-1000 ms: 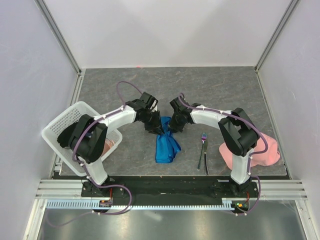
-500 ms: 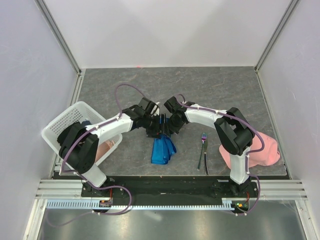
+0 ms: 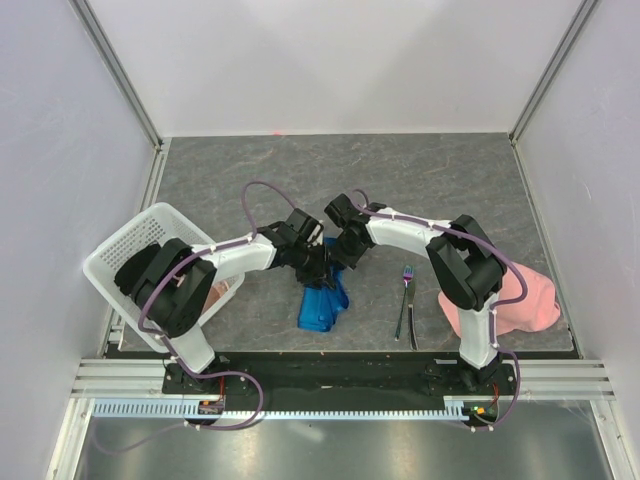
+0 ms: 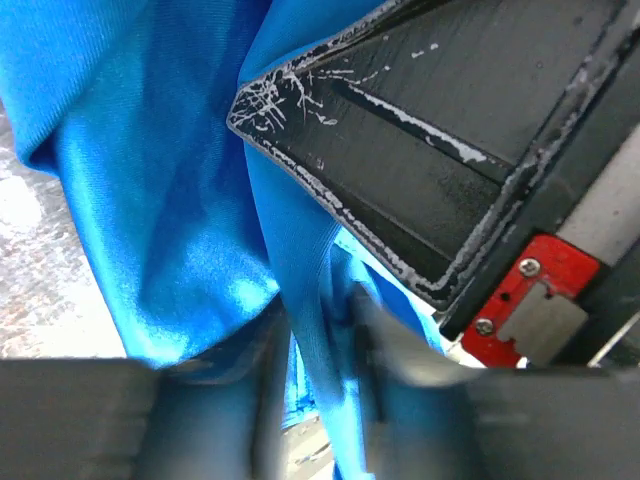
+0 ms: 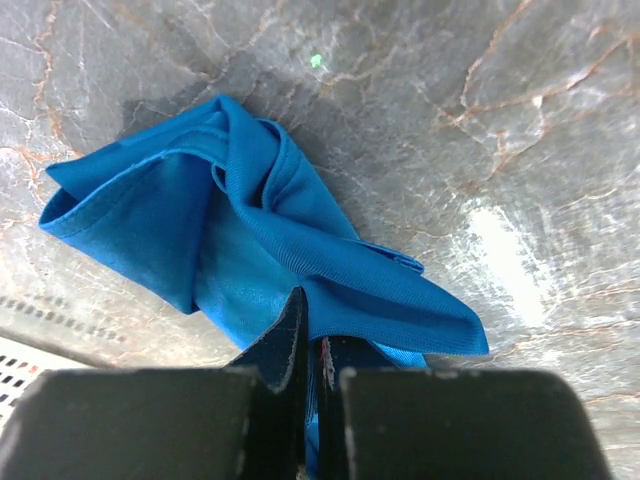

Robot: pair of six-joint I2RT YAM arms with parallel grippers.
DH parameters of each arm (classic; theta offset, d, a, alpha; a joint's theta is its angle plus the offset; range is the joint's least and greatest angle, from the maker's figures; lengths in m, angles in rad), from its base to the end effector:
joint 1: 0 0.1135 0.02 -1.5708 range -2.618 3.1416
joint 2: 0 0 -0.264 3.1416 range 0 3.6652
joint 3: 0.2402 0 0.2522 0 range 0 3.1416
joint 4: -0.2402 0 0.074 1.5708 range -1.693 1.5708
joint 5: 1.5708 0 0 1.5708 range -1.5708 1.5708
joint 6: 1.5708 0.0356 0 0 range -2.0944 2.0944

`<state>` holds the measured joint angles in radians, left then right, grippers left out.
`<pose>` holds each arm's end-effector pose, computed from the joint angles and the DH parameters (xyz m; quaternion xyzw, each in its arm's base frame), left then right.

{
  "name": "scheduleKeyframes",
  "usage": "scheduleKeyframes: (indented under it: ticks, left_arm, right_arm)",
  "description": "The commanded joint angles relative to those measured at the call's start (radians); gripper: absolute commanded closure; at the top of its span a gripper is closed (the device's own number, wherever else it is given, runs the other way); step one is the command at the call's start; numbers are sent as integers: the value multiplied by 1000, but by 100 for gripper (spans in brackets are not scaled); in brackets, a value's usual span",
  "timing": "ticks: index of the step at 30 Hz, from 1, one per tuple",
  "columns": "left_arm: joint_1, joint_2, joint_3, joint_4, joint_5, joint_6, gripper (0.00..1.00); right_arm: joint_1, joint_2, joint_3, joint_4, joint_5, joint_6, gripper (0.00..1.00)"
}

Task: Fold the napkin into a case and place the utensils inside
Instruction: Insert the top corner of the smaller rectangle folded napkin into the center of the board.

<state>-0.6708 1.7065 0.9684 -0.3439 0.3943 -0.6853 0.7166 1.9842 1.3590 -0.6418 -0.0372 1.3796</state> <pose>0.2480 -0.2143 0.1603 0.0405 0.9518 -0.2969 0.0656 0.2951 0.2588 0.1560 0.3190 0.9354 0.1403 0.0596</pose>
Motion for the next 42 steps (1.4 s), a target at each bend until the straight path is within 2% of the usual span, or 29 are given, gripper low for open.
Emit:
scheduleKeyframes:
  ticks: [1, 2, 3, 4, 6, 8, 10, 14, 16, 20, 23, 27, 28, 31, 36, 42]
  left_arm:
    - [5, -19, -37, 43, -6, 3, 76]
    - [5, -21, -57, 51, 11, 4, 82]
    - [5, -33, -72, 89, 26, 3, 84]
    - [5, -41, -91, 126, 46, 1, 85]
    - [5, -70, -143, 227, 92, -19, 87]
    - [5, -82, -178, 276, 124, -43, 88]
    - [5, -94, -216, 397, 156, -66, 88]
    - [-7, -81, -252, 525, 150, -138, 88]
    - [-24, -76, -252, 549, 140, -149, 85]
    - [-33, -125, -246, 496, 100, -157, 64]
    - [-24, -221, -250, 404, 28, -123, 60]
    - [14, -263, -250, 326, -41, -97, 70]
    - [31, -249, -241, 325, -32, -95, 76]
    - [40, -157, -211, 329, -5, -92, 84]
    - [39, -3, -186, 381, 8, -99, 89]
    - [-28, 56, -182, 450, 6, -151, 90]
  right_arm:
    - [9, 33, 57, -77, 85, -106, 94]
    - [9, 34, 61, -85, 100, -128, 94]
    - [9, 36, 74, -91, 115, -149, 93]
    - [9, 34, 78, -99, 131, -168, 88]
    - [7, 31, 89, -111, 177, -241, 88]
    - [7, 33, 97, -113, 201, -324, 99]
    - [4, 41, 120, -122, 218, -379, 100]
    - [4, 15, 134, -151, 284, -470, 100]
    - [6, 1, 138, -160, 327, -533, 100]
    - [4, 24, 186, -237, 358, -599, 100]
    - [6, 33, 207, -249, 359, -619, 100]
    - [6, 50, 239, -282, 369, -625, 100]
    - [6, 53, 242, -291, 369, -628, 100]
    - [7, 62, 261, -311, 376, -633, 100]
    - [7, 70, 278, -349, 387, -597, 100]
    - [21, 128, 360, -473, 408, -473, 100]
